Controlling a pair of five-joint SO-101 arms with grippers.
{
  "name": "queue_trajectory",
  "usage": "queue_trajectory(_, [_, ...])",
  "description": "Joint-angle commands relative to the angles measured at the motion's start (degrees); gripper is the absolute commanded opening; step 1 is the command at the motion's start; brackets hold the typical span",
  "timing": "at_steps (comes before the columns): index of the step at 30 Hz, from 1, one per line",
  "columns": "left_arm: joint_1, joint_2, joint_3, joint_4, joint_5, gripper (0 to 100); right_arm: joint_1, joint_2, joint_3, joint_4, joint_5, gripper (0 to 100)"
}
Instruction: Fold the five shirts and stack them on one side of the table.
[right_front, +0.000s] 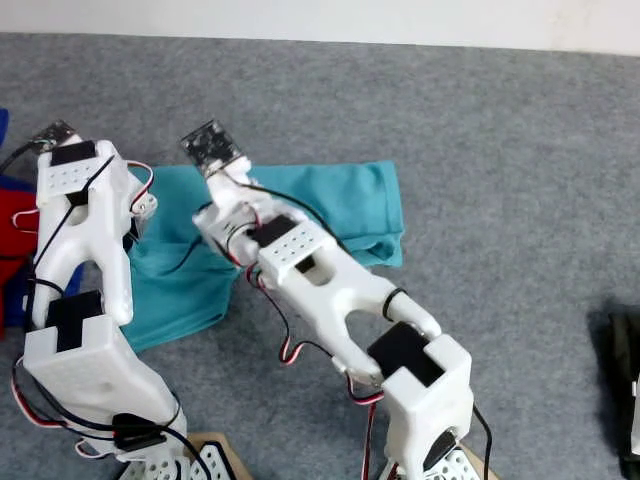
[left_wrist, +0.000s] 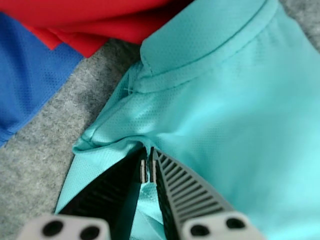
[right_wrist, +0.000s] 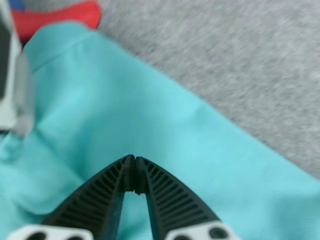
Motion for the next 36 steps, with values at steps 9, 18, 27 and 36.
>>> queue_trajectory(9, [-0.66,-0.57,0.4,-2.46,-1.85,1,-4.62,-6.73,0.04,10.77,0.88,13.5])
queue_trajectory(18, [-0.66,-0.57,0.75,-2.46,-1.93,1,-6.99,-11.82,7.16,8.84,1.85,15.9])
queue_trajectory(27, [-0.66,-0.48,0.57,-2.46,-1.93,1,-9.8,-22.29,12.53,13.23,4.13,15.9])
queue_trajectory(36, [-1.54,-0.48,0.66,-2.46,-1.93,1,-10.95,-22.46,19.38,4.35,8.0,15.9])
